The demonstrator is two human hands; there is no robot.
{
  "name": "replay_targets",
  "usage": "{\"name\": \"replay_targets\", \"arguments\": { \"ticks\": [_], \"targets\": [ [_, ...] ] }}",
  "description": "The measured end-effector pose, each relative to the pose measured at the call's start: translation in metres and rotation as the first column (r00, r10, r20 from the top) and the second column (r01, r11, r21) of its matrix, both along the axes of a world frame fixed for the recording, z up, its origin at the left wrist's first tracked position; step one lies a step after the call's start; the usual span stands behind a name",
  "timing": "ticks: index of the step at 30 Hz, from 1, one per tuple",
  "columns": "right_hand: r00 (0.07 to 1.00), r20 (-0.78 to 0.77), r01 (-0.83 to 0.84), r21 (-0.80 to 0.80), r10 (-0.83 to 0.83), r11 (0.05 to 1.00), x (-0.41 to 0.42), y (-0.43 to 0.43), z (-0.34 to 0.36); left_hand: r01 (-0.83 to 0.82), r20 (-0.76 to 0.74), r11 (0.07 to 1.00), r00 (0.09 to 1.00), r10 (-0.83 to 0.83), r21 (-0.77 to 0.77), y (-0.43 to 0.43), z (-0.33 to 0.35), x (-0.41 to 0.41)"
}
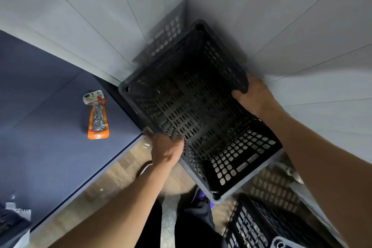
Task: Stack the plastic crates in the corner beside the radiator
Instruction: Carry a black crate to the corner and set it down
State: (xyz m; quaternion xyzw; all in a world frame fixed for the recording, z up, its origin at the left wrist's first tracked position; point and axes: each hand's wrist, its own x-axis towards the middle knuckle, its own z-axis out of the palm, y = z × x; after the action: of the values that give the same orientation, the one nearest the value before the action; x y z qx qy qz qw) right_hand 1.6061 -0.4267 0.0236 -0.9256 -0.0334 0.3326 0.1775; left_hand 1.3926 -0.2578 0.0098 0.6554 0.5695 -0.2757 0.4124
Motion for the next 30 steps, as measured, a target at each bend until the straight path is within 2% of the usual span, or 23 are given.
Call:
{"name": "replay_targets", "arguments": {
  "ticks": [6,8,10,14,18,22,30],
  "targets": [
    [0.980,-0.080,-0.193,-0.137,0.184,0.972,-0.013,0.001,-0.004,0.121,-0.024,0.991,0.992,-0.123,-0.055,-0.005,0.007,0.005],
    [0.942,-0.132,-0.325,-0.147,0.307,0.934,-0.023,-0.005,-0.003,0.143,-0.054,0.988,0.988,-0.146,-0.050,-0.012,0.012,0.011],
    [0.924,-0.163,-0.367,-0.127,0.346,0.921,-0.036,-0.008,-0.003,0.162,-0.083,0.986,0.983,-0.164,-0.033,-0.019,0.014,0.015],
    [0.947,-0.158,-0.294,-0.080,0.279,0.953,-0.059,-0.011,0.001,0.317,-0.086,0.948,0.946,-0.314,0.031,-0.028,0.022,0.014],
    [0.958,-0.123,-0.271,-0.073,0.261,0.960,-0.074,-0.010,0.018,0.442,-0.013,0.886,0.895,-0.445,0.139,-0.034,0.036,0.014],
    [0.974,-0.030,-0.226,-0.078,0.224,0.971,-0.091,-0.011,0.050,0.521,0.054,0.838,0.843,-0.535,0.164,-0.043,0.065,0.021],
    [1.000,0.022,0.019,0.029,-0.019,0.999,-0.143,-0.047,0.134,0.717,0.168,0.659,0.638,-0.752,0.228,-0.084,0.156,0.028]
  ]
}}
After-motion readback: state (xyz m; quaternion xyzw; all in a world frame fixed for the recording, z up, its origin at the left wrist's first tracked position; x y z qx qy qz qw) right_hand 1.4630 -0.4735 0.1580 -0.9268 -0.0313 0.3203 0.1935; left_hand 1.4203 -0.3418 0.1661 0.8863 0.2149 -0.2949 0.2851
